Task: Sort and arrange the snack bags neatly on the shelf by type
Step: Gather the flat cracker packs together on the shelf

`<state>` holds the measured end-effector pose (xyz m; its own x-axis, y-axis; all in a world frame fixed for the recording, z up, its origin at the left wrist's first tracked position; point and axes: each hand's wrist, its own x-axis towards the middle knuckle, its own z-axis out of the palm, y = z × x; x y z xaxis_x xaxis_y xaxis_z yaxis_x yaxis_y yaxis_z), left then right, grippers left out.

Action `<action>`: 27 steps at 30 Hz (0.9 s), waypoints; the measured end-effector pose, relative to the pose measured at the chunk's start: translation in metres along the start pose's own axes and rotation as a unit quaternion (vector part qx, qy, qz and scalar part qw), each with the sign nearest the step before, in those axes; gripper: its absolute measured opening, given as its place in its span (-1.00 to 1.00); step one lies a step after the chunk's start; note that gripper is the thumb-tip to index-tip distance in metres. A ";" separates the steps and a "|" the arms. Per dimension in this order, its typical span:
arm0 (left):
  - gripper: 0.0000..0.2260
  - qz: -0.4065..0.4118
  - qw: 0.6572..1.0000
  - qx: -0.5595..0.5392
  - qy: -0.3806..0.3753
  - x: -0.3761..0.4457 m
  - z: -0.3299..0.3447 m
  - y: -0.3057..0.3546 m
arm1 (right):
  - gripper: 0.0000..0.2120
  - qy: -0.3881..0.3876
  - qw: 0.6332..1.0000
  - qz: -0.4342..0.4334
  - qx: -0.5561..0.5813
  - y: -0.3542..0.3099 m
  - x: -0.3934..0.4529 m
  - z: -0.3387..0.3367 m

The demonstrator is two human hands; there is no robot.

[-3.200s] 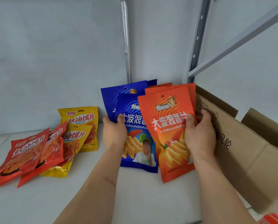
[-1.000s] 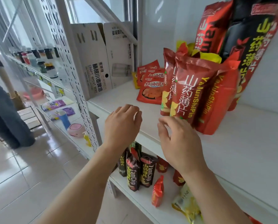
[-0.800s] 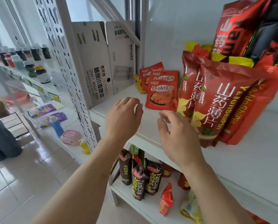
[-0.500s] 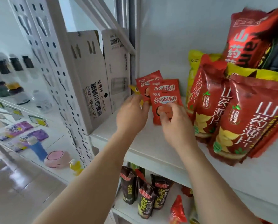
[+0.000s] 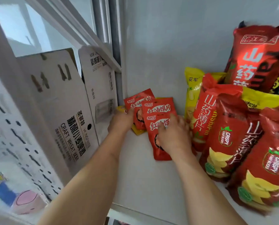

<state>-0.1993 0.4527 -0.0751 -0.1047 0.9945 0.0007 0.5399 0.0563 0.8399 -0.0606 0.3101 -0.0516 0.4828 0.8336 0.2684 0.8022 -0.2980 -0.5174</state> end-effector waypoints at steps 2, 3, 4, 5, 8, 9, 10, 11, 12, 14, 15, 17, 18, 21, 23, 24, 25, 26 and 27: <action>-0.21 -0.009 1.000 -0.007 -0.017 0.030 0.011 -0.003 | -0.41 -0.013 0.999 0.031 -0.006 -0.002 0.007 0.003; -0.25 -0.012 0.999 -0.022 -0.023 0.035 0.012 0.000 | -0.39 -0.025 0.999 0.047 -0.009 -0.002 0.008 0.005; -0.29 -0.014 0.999 -0.035 -0.027 0.031 0.009 0.007 | -0.37 -0.037 0.997 0.063 -0.012 -0.002 0.010 0.007; -0.33 -0.014 0.998 -0.046 -0.033 0.024 0.006 0.014 | -0.36 -0.047 0.996 0.078 -0.017 -0.003 0.011 0.008; -0.44 -0.016 0.996 -0.082 -0.027 0.022 0.006 0.021 | -0.35 -0.068 0.991 0.109 -0.030 -0.006 0.015 0.009; -0.46 -0.016 0.994 -0.103 -0.020 0.023 0.007 0.023 | -0.36 -0.073 0.990 0.114 -0.036 -0.006 0.017 0.009; -0.47 -0.014 0.991 -0.132 -0.013 0.024 0.009 0.022 | -0.37 -0.077 0.989 0.117 -0.041 -0.007 0.018 0.009; -0.49 -0.012 0.987 -0.162 -0.011 0.024 0.009 0.024 | -0.38 -0.080 0.989 0.118 -0.043 -0.007 0.019 0.008; -0.49 -0.010 0.981 -0.191 -0.012 0.025 0.011 0.024 | -0.39 -0.082 0.989 0.120 -0.042 -0.008 0.020 0.008; -0.46 -0.014 0.968 -0.250 -0.031 0.028 0.015 0.022 | -0.38 -0.080 0.989 0.117 -0.039 -0.008 0.021 0.009; -0.45 -0.030 0.957 -0.283 -0.046 0.028 0.015 0.021 | -0.37 -0.079 0.989 0.115 -0.041 -0.008 0.021 0.009; -0.44 -0.070 0.932 -0.347 -0.070 0.031 0.016 0.019 | -0.33 -0.080 0.989 0.116 -0.047 -0.009 0.021 0.011; -0.46 -0.087 0.919 -0.375 -0.082 0.032 0.015 0.018 | -0.30 -0.081 0.989 0.117 -0.047 -0.009 0.021 0.012; -0.62 -0.120 0.895 -0.412 -0.123 0.031 0.013 0.016 | -0.30 -0.076 0.989 0.123 -0.032 -0.008 0.021 0.016; -0.71 -0.123 0.892 -0.412 -0.141 0.030 0.010 0.015 | -0.37 -0.061 0.990 0.127 -0.009 -0.008 0.020 0.014; -0.75 -0.123 0.890 -0.413 -0.148 0.030 0.010 0.014 | -0.41 -0.058 0.990 0.131 0.008 -0.007 0.019 0.013; -0.79 -0.122 0.889 -0.414 -0.153 0.030 0.010 0.014 | -0.46 -0.058 0.988 0.138 0.033 -0.006 0.018 0.010; -0.84 -0.120 0.888 -0.415 -0.156 0.029 0.011 0.014 | -0.51 -0.060 0.985 0.149 0.064 -0.004 0.016 0.009; -0.87 -0.118 0.888 -0.415 -0.160 0.029 0.010 0.014 | -0.55 -0.063 0.980 0.159 0.098 -0.002 0.014 0.007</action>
<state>-0.1861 0.4835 -0.0688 0.1805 0.9456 -0.2707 -0.2817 0.3134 0.9069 -0.0579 0.3255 -0.0531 0.6402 0.7677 -0.0272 0.5299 -0.4670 -0.7079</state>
